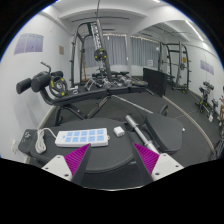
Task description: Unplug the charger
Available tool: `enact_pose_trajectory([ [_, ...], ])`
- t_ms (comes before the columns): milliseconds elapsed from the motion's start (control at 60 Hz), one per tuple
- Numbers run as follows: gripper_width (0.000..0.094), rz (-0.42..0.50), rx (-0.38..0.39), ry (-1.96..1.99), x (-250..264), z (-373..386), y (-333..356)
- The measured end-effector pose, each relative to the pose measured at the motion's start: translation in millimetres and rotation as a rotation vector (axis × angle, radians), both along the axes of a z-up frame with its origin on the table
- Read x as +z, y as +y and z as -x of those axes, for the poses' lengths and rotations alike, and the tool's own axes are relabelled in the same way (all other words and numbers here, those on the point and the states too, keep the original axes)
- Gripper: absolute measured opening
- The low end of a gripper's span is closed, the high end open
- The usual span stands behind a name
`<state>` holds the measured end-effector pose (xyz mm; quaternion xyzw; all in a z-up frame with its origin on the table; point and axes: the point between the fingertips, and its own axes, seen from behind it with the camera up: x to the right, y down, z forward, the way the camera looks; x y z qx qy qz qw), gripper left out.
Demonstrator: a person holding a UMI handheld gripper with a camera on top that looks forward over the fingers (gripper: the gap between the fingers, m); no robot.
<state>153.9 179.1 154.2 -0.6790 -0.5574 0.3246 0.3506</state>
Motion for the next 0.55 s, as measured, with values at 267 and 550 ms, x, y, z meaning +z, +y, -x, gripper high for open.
enact_pose_trajectory([
  [267,0.0864,-0.047,0.015,0.005,24,-83,-45],
  [550,0.0856,-0.096,0.048,0.008,39,-113,-73],
])
